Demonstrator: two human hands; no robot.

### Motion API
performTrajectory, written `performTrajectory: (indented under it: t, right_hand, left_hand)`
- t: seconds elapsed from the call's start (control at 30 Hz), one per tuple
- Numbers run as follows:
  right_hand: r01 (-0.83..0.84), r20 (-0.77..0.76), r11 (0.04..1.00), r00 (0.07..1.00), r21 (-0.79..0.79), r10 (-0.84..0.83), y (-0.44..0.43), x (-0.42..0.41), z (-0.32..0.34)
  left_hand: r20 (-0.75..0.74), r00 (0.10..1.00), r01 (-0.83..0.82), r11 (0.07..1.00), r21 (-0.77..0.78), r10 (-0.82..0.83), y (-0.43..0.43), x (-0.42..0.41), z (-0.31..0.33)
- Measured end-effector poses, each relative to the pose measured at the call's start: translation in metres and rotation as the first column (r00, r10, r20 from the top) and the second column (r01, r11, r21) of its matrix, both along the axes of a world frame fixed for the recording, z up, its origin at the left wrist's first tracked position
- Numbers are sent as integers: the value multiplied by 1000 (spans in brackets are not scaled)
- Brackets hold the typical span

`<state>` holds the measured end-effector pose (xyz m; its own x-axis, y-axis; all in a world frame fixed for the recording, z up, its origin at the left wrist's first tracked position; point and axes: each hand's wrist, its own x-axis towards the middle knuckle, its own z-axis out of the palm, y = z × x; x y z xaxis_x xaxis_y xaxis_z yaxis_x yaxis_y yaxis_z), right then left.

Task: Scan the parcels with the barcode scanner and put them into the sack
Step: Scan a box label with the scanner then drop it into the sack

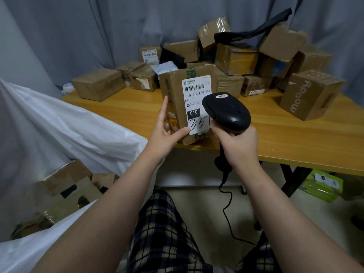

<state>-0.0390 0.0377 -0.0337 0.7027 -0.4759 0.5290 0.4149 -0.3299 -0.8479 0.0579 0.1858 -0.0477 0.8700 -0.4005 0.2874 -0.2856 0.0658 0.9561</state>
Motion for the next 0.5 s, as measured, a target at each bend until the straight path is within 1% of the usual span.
performTrajectory:
  t: [0.07,0.13,0.2,0.27,0.37,0.4,0.47,0.5]
  right_hand:
    - [-21,2,1000,1000,-5,21,9,5,4]
    - [-56,-26,998,998,-14,55,24,12,4]
    - [-116,-67,993,991,1,116,45,19,1]
    - [-191,-109,981,975,38,194,70,26,-2]
    - [-274,-194,961,942,25,274,109,37,-10]
    - [-293,-234,956,928,19,289,121,42,-13]
    - [-329,-317,944,895,12,315,145,53,-20]
    - [-344,-352,939,879,-1,322,155,59,-24]
  left_hand:
    - [34,999,-34,999,-20,35,14,-7,-2]
    - [89,992,-84,996,0,84,36,-14,-2]
    - [157,976,-163,985,63,152,65,-20,-1]
    - [228,939,-295,945,144,258,98,-26,-1]
    - [345,850,-487,842,232,397,152,-35,-2]
    - [384,814,-551,790,269,437,170,-38,-2]
    - [455,746,-655,659,370,486,200,-42,-2]
    - [490,720,-691,573,441,492,213,-43,0]
